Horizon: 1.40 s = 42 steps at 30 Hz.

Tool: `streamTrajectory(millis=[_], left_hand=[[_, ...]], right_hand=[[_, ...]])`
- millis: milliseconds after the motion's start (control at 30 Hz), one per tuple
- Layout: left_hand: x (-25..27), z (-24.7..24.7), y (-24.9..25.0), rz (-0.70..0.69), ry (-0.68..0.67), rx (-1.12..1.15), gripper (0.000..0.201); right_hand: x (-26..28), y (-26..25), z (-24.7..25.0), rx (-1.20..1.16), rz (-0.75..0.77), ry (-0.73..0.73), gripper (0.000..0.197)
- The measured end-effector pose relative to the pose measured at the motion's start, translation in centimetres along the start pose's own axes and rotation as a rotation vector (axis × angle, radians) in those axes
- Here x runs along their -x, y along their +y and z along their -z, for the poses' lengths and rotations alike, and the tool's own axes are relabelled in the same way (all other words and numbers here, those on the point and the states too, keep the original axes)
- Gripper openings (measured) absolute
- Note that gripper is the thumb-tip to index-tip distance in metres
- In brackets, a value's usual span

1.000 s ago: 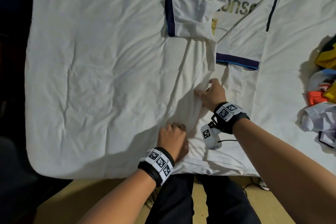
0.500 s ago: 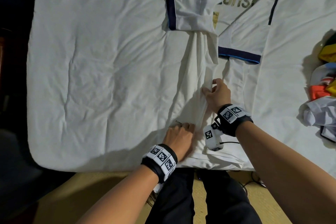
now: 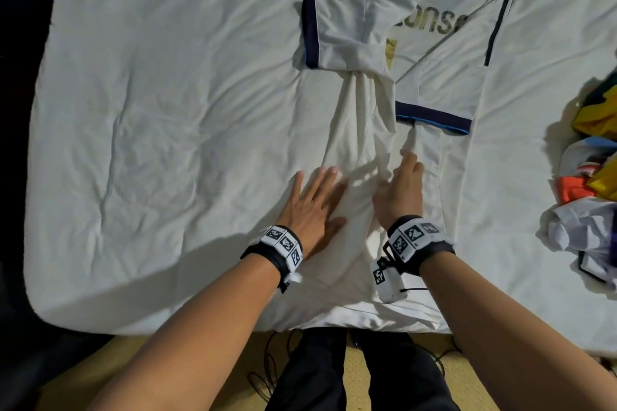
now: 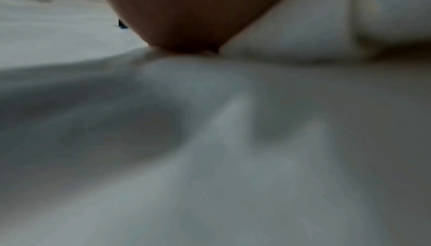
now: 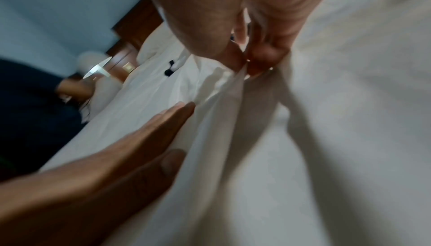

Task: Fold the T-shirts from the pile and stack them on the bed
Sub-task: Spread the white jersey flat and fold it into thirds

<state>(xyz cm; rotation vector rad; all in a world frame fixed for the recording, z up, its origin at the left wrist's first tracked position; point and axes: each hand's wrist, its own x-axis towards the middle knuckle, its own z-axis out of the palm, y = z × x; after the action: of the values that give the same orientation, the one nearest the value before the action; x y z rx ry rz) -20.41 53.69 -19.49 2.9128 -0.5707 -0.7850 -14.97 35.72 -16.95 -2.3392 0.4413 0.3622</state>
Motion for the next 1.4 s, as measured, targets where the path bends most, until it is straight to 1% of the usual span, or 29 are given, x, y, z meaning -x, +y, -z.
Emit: streamTrajectory(millis=[33,67,100,167,200,233,267,333,433,500,533,567,600,633,700,733,800,833,900,967,1033,1100,1200,1267,1333,1400], left_hand=[[0.0,-0.6,-0.3,-0.004,0.01,-0.003,0.074],[-0.1,-1.0,-0.5,-0.015,0.019,0.015,0.075],[-0.1,-1.3,-0.5,-0.026,0.037,0.038,0.076],[-0.1,-1.7,-0.3,-0.034,0.078,0.068,0.078],[-0.2,-1.7,-0.2,-0.025,0.082,0.062,0.079],[-0.3,-1.7,-0.2,-0.016,0.069,0.035,0.078],[-0.3,-1.6,-0.2,-0.012,0.051,0.003,0.077],[-0.2,-1.1,-0.3,-0.014,0.005,-0.042,0.076],[-0.1,0.4,-0.6,-0.046,-0.043,-0.03,0.078],[-0.5,1.9,-0.8,-0.064,-0.041,0.0,0.073],[-0.8,2.7,-1.1,-0.08,-0.006,0.01,0.065],[-1.3,3.6,-1.3,-0.098,0.056,0.016,0.054],[-2.1,4.5,-1.8,-0.111,0.127,0.025,0.045],[-3.1,5.5,-2.3,-0.111,0.192,0.05,0.042],[-5.5,7.8,-3.7,-0.081,0.306,0.105,0.043],[-7.0,8.9,-4.5,-0.063,0.366,0.119,0.04],[-10.1,11.5,-6.3,-0.024,0.442,0.123,0.027],[-11.7,12.8,-7.2,-0.001,0.452,0.126,0.022],[-14.9,15.3,-9.0,0.052,0.446,0.138,0.017],[-18.1,17.2,-10.8,0.106,0.422,0.125,0.017],[-21.3,18.4,-12.6,0.162,0.406,0.075,0.023],[-23.9,18.9,-14.0,0.204,0.38,0.033,0.035],[-27.1,19.1,-15.3,0.204,0.366,-0.017,0.049],[-28.8,19.1,-15.9,0.206,0.358,-0.006,0.052],[-29.9,19.1,-16.3,0.218,0.304,0.005,0.056],[-30.4,19.3,-16.4,0.222,0.258,-0.012,0.056]], right_hand=[[0.2,-0.2,-0.2,0.132,0.086,0.053,0.075],[0.4,-0.6,-0.4,0.265,0.171,0.081,0.079],[0.6,-1.1,-0.9,0.357,0.251,0.055,0.077],[0.6,-1.7,-2.4,0.446,0.403,-0.089,0.068],[0.3,-1.5,-3.2,0.494,0.458,-0.157,0.065],[-0.2,-1.0,-3.9,0.536,0.478,-0.206,0.065],[-0.7,-0.3,-4.4,0.573,0.467,-0.24,0.066],[-1.9,1.0,-4.6,0.616,0.409,-0.246,0.07],[-2.7,1.3,-4.1,0.639,0.363,-0.246,0.074],[-2.9,0.8,-3.6,0.622,0.318,-0.274,0.074],[-3.0,0.4,-3.3,0.615,0.286,-0.274,0.075],[-3.2,-0.2,-3.0,0.604,0.261,-0.249,0.075],[-3.4,-0.9,-2.7,0.586,0.249,-0.197,0.074],[-3.7,-1.8,-2.2,0.562,0.253,-0.123,0.069],[-4.8,-3.7,-1.3,0.503,0.288,0.034,0.053],[-5.5,-4.8,-0.8,0.478,0.305,0.082,0.045],[-7.4,-6.9,-0.1,0.436,0.332,0.096,0.036],[-8.5,-7.8,0.1,0.406,0.353,0.08,0.033],[-10.9,-9.4,0.0,0.366,0.444,0.068,0.03],[-13.3,-10.6,-0.6,0.392,0.539,0.086,0.028],[-15.5,-11.7,-1.3,0.471,0.608,0.086,0.027],[-17.2,-12.3,-1.9,0.572,0.697,0.056,0.028],[-19.1,-12.5,-3.1,0.667,0.829,0.016,0.034],[-20.1,-12.4,-3.9,0.674,0.859,0.04,0.032],[-20.7,-12.3,-4.5,0.655,0.852,0.081,0.02],[-20.9,-12.2,-4.6,0.641,0.838,0.092,0.008]])
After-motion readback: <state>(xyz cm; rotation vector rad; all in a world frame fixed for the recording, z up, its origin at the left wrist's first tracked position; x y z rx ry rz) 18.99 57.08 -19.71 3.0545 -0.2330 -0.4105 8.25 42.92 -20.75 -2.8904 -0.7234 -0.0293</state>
